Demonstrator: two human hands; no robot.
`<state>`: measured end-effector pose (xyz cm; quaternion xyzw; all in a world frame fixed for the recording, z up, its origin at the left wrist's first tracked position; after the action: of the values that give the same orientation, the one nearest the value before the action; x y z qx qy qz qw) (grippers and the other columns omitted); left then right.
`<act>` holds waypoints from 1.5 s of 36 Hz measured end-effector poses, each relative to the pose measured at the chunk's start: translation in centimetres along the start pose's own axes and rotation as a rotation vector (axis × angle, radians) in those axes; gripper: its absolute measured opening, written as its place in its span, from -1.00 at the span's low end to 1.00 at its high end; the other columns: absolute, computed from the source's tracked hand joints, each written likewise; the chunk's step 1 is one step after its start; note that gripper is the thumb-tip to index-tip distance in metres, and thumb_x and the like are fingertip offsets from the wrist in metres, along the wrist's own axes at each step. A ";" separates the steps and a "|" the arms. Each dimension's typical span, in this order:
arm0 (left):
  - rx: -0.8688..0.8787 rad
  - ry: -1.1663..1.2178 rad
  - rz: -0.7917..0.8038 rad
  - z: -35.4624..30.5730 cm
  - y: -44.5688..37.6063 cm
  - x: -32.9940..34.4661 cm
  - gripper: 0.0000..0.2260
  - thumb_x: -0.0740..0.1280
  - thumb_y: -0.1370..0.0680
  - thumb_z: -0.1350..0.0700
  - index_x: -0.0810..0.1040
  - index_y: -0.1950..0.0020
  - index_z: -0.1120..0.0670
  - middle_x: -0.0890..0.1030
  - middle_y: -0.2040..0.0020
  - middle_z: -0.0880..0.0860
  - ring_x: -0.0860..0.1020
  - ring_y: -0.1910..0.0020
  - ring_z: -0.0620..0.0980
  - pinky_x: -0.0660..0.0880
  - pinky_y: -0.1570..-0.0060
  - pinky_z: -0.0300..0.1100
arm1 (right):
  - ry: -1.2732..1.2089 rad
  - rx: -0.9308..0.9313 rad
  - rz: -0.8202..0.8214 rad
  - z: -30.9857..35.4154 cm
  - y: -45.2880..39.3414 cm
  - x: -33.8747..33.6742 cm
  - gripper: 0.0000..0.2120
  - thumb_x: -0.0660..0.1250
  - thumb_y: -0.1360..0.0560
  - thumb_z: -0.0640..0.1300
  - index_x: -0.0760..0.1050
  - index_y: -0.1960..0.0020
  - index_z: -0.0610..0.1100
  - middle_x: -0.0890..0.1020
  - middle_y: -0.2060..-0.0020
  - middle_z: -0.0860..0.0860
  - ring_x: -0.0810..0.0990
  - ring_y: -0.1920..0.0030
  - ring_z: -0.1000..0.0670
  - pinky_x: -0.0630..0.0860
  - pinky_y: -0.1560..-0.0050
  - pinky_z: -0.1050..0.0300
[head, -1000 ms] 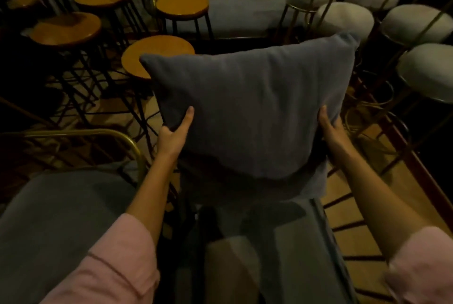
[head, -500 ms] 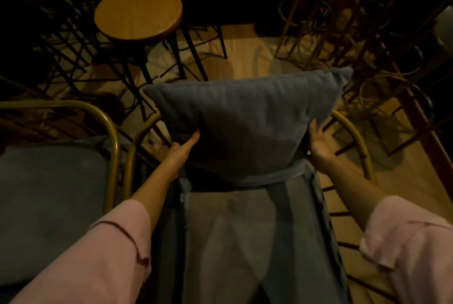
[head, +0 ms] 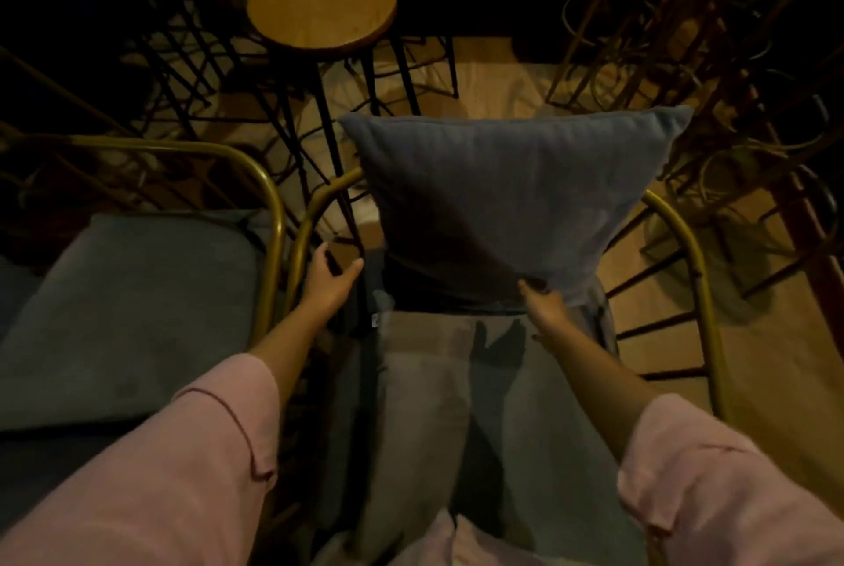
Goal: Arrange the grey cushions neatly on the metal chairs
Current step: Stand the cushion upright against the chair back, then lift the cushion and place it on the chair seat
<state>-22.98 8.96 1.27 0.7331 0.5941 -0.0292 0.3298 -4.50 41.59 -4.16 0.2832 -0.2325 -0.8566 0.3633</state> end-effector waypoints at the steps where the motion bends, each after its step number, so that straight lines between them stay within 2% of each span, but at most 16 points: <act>1: -0.011 -0.012 -0.038 0.9 0.5 -2.0 -0.35 0.39 -0.55 0.08 0.16 -0.55 0.17 0.34 -0.50 0.19 0.34 -0.47 0.18 0.35 -0.42 0.09 | 0.032 0.001 0.052 -0.6 1.0 1.9 -0.54 0.31 -0.60 -0.15 0.35 -0.43 -0.30 0.49 -0.35 -0.16 0.46 -0.33 -0.18 0.42 -0.34 -0.14; 4: -0.051 -0.026 -0.135 4.2 1.7 -8.1 -0.39 0.38 -0.55 0.12 0.21 -0.52 0.23 0.37 -0.47 0.23 0.37 -0.44 0.19 0.34 -0.40 -0.01 | 0.172 0.016 0.242 -1.0 4.3 7.7 -0.67 0.32 -0.60 -0.08 0.51 -0.28 -0.26 0.59 -0.13 -0.19 0.55 -0.05 -0.15 0.53 0.00 0.03; 5: -0.070 -0.030 -0.171 5.4 2.0 -10.2 -0.39 0.38 -0.56 0.14 0.20 -0.53 0.23 0.34 -0.49 0.24 0.34 -0.46 0.19 0.30 -0.41 -0.03 | 0.211 0.013 0.313 -0.6 5.6 9.9 -0.78 0.31 -0.61 -0.06 0.56 -0.11 -0.21 0.59 0.04 -0.16 0.53 0.10 -0.08 0.47 0.19 0.11; 7: -0.108 -0.048 -0.239 7.8 2.7 -14.3 -0.38 0.37 -0.56 0.13 0.19 -0.54 0.24 0.29 -0.52 0.25 0.29 -0.50 0.19 0.23 -0.45 -0.06 | 0.287 -0.023 0.397 0.4 7.6 13.8 -0.77 0.32 -0.60 -0.01 0.49 0.17 -0.11 0.49 0.27 -0.11 0.47 0.28 -0.04 0.35 0.32 0.13; 14: -0.223 -0.133 -0.333 15.4 3.4 -26.3 -0.36 0.41 -0.54 0.11 0.22 -0.52 0.26 0.37 -0.46 0.30 0.37 -0.43 0.26 0.29 -0.44 0.04 | 0.205 -0.008 0.641 3.8 14.1 27.9 -0.84 0.30 -0.61 0.01 0.53 0.06 -0.05 0.53 0.18 -0.04 0.55 0.26 -0.03 0.61 0.25 0.05; 18: -0.270 -0.231 -0.301 19.0 1.9 -31.4 -0.33 0.43 -0.51 0.05 0.24 -0.51 0.25 0.34 -0.48 0.31 0.34 -0.45 0.27 0.26 -0.46 0.04 | 0.121 0.059 0.737 4.2 17.6 35.4 -0.81 0.27 -0.62 -0.02 0.48 0.04 -0.14 0.49 0.23 -0.06 0.51 0.33 0.02 0.50 0.40 0.18; 21: -0.251 -0.323 -0.262 20.6 0.1 -34.3 -0.31 0.43 -0.51 0.04 0.22 -0.53 0.26 0.27 -0.51 0.30 0.27 -0.49 0.27 0.22 -0.48 0.04 | 0.092 0.063 0.696 3.7 18.7 39.9 -0.74 0.33 -0.58 0.05 0.50 -0.14 -0.12 0.57 -0.04 -0.11 0.58 0.02 -0.07 0.55 0.04 0.05; 24: -0.150 -0.463 -0.213 21.4 -2.4 -36.3 -0.28 0.43 -0.50 -0.03 0.22 -0.53 0.24 0.16 -0.57 0.25 0.12 -0.57 0.21 0.08 -0.53 0.07 | 0.087 0.044 0.588 2.8 18.6 43.4 -0.49 0.36 -0.56 0.06 0.41 -0.40 -0.20 0.51 -0.30 -0.12 0.52 -0.28 -0.13 0.49 -0.15 0.04; 27: -0.101 -0.624 -0.170 22.2 -5.2 -38.1 -0.17 0.37 -0.46 -0.26 0.13 -0.58 0.08 0.04 -0.62 0.12 -0.04 -0.61 0.12 -0.13 -0.51 0.20 | 0.136 0.042 0.497 2.2 18.1 45.8 -0.30 0.41 -0.51 0.11 0.28 -0.50 -0.20 0.42 -0.42 -0.11 0.45 -0.38 -0.15 0.46 -0.31 -0.01; 29: -0.106 -0.638 -0.150 22.7 -7.2 -39.3 -0.12 0.32 -0.43 -0.36 0.06 -0.60 0.01 0.01 -0.63 0.06 -0.07 -0.61 0.11 -0.16 -0.50 0.23 | 0.158 0.055 0.449 1.5 17.3 47.1 -0.22 0.43 -0.49 0.13 0.20 -0.54 -0.19 0.37 -0.47 -0.13 0.41 -0.43 -0.17 0.40 -0.41 -0.11; 34: -0.134 -0.466 -0.133 23.9 -11.5 -42.0 -0.02 0.32 -0.31 -0.47 0.06 -0.59 -0.06 0.13 -0.60 0.03 0.15 -0.56 0.16 0.15 -0.51 0.16 | 0.234 0.097 0.311 -0.5 14.9 48.4 -0.08 0.42 -0.40 0.32 0.16 -0.56 -0.11 0.35 -0.49 -0.13 0.36 -0.45 -0.24 0.32 -0.45 -0.21; 38: -0.157 -0.199 -0.094 24.6 -13.7 -42.7 -0.04 0.41 -0.22 -0.47 0.20 -0.52 -0.15 0.43 -0.45 0.01 0.46 -0.37 0.13 0.44 -0.33 0.03 | 0.218 0.174 0.265 -1.8 13.1 49.0 0.09 0.41 -0.25 0.47 0.12 -0.58 -0.04 0.36 -0.49 -0.11 0.38 -0.44 -0.24 0.34 -0.44 -0.23; 43: -0.209 -0.076 -0.076 25.6 -14.8 -43.4 -0.06 0.45 -0.13 -0.50 0.32 -0.44 -0.21 0.55 -0.34 -0.04 0.57 -0.24 0.09 0.50 -0.28 0.07 | 0.157 0.186 0.293 -0.9 12.5 49.6 -0.06 0.43 -0.39 0.31 0.12 -0.57 -0.08 0.36 -0.48 -0.11 0.38 -0.43 -0.21 0.33 -0.41 -0.11; 48: -0.210 -0.056 -0.110 25.1 -14.3 -44.4 -0.10 0.38 -0.05 -0.57 0.54 -0.28 -0.13 0.65 -0.20 -0.03 0.63 -0.13 0.07 0.55 -0.21 0.06 | 0.125 0.108 0.188 1.0 13.5 49.9 0.11 0.43 -0.17 0.52 0.19 -0.55 0.04 0.38 -0.47 -0.05 0.38 -0.44 -0.20 0.30 -0.45 -0.23; 51: -0.188 -0.032 -0.138 24.1 -12.9 -45.2 -0.08 0.38 -0.06 -0.56 0.54 -0.28 -0.07 0.64 -0.22 0.01 0.61 -0.15 0.09 0.55 -0.21 0.06 | 0.197 0.040 0.196 2.3 15.0 50.1 0.21 0.35 -0.01 0.66 0.16 -0.54 0.15 0.37 -0.49 -0.02 0.34 -0.47 -0.21 0.22 -0.47 -0.33; 54: -0.146 -0.005 -0.198 22.7 -10.7 -46.0 -0.16 0.44 -0.15 -0.46 0.54 -0.30 -0.01 0.63 -0.22 0.03 0.61 -0.15 0.09 0.56 -0.19 0.02 | 0.206 0.002 0.186 3.1 16.4 48.8 0.22 0.31 0.01 0.69 0.14 -0.54 0.19 0.37 -0.49 -0.01 0.35 -0.47 -0.20 0.24 -0.46 -0.32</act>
<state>-37.99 -41.15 -1.26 0.6447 0.6633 -0.0202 0.3794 -26.60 -4.95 -7.39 0.3472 -0.2201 -0.7853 0.4630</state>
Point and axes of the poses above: each hand's wrist, its own y-axis away from the middle knuckle, its own x-axis out of the palm, z = x × y, the point moved 10 cm from there along -y, towards the middle knuckle
